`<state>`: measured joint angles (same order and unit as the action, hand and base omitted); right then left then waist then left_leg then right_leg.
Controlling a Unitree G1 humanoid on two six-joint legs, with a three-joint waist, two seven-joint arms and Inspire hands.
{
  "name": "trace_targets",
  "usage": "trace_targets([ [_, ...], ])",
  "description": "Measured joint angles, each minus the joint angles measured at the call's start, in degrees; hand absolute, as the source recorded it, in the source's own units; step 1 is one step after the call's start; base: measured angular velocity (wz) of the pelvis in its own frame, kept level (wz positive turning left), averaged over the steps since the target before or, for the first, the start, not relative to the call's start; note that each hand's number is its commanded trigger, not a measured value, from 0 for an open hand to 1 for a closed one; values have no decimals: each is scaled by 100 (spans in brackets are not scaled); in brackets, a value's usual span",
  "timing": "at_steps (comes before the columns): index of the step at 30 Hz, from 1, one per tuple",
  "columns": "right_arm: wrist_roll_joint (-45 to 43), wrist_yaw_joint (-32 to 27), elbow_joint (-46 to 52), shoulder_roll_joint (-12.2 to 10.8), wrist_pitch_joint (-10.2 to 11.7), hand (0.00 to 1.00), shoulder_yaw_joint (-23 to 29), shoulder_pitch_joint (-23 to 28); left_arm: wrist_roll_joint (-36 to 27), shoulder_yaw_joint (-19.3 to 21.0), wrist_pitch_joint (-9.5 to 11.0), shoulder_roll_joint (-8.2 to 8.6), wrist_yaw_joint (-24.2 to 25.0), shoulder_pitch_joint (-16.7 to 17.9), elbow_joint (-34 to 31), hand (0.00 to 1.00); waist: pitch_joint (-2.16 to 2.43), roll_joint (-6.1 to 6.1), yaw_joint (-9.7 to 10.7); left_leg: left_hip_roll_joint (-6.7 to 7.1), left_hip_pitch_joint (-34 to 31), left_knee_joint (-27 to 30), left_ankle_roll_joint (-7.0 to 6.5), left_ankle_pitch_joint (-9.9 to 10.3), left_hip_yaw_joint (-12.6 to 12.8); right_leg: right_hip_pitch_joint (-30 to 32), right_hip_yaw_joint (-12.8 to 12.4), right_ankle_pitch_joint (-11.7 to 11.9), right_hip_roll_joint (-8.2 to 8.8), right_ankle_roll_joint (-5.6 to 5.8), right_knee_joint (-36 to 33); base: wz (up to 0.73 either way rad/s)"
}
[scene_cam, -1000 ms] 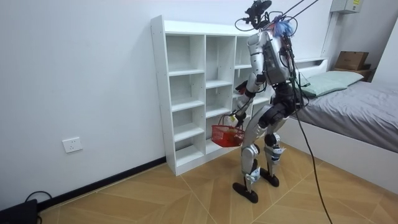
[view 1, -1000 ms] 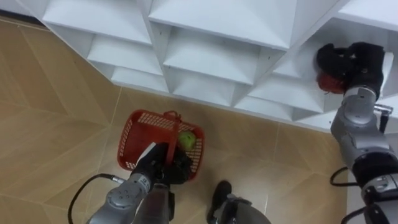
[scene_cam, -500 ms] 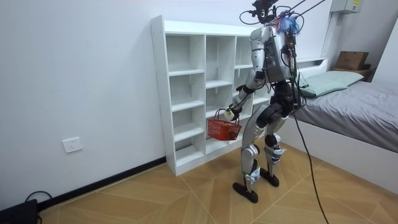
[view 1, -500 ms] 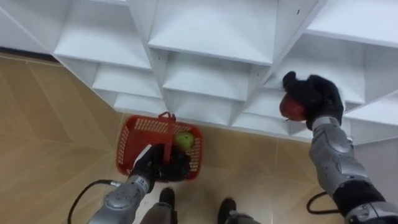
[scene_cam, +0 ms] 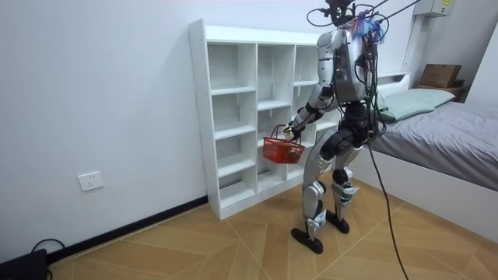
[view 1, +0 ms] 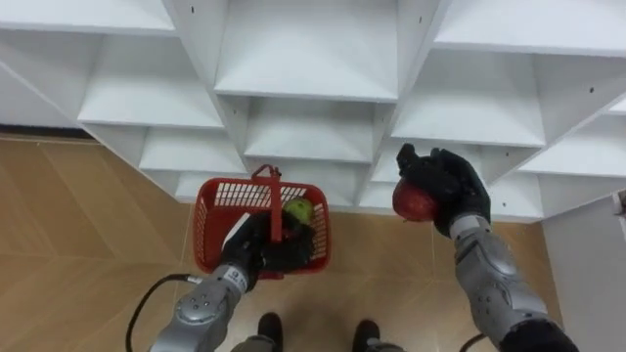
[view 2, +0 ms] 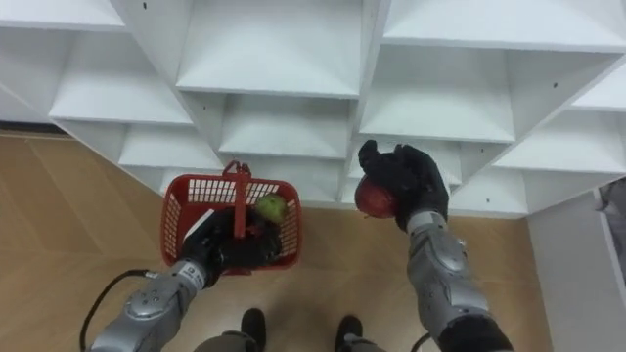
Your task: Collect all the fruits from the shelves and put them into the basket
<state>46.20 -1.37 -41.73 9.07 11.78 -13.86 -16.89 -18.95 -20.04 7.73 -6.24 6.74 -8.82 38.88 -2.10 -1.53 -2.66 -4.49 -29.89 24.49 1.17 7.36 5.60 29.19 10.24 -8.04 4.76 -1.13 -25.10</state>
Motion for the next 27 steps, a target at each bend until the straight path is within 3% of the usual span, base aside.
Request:
trace_targets([
  [11,-339,290,17,-229,-144,100,-70,-7,-184,-181,-1,153,379,0,4,100,-4,-7,148,24,36,-246,-65,-107,157,-4,-77,194,-1,57,271,-5],
  [20,-401,290,17,-271,-146,100,-39,-228,-599,-397,-20,170,530,-3,5,100,-12,15,134,15,6,-275,-64,-105,157,3,-62,201,-15,57,333,0],
  [27,-582,289,18,-392,-145,100,57,-431,-636,-390,-21,298,530,-9,2,100,-14,99,86,22,-66,-274,-66,-106,156,82,-71,204,-6,62,307,0],
])
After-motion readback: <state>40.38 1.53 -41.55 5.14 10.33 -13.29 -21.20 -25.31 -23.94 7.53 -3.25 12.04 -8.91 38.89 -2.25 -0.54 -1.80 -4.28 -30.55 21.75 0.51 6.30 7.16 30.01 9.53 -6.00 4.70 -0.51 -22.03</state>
